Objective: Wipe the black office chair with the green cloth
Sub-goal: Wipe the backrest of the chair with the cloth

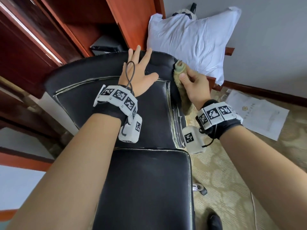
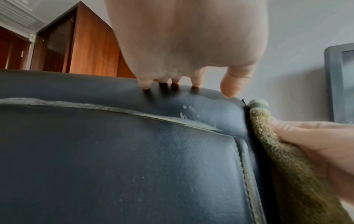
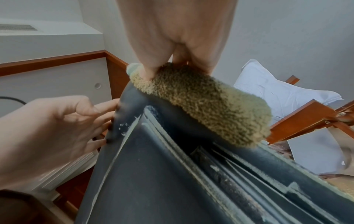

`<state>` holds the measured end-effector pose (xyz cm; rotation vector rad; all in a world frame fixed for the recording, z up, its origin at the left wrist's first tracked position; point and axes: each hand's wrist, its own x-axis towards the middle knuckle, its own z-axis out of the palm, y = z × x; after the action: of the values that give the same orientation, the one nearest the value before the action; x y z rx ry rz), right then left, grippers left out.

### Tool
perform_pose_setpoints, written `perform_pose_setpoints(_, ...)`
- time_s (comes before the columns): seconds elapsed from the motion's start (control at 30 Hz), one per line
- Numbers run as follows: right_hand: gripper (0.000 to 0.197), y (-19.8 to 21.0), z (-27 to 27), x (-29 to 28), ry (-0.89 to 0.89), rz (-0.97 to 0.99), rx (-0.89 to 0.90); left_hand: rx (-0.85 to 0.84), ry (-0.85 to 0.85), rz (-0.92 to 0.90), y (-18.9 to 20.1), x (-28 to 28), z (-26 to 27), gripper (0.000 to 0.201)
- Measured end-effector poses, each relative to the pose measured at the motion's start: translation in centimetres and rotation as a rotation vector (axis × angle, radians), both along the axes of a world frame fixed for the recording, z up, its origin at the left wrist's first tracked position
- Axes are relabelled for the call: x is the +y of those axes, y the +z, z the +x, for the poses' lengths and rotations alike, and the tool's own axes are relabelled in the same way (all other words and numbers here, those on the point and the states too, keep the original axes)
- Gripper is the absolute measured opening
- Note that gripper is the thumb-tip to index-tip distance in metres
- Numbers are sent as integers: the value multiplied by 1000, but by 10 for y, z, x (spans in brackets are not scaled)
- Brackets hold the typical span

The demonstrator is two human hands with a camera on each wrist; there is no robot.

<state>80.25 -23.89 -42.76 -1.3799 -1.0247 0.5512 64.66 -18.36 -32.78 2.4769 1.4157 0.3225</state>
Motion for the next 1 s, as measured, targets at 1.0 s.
perform_pose_setpoints(1.0,26,-13,10,-71,-145,335,57,-380,-141,199,-47,-57,40,56)
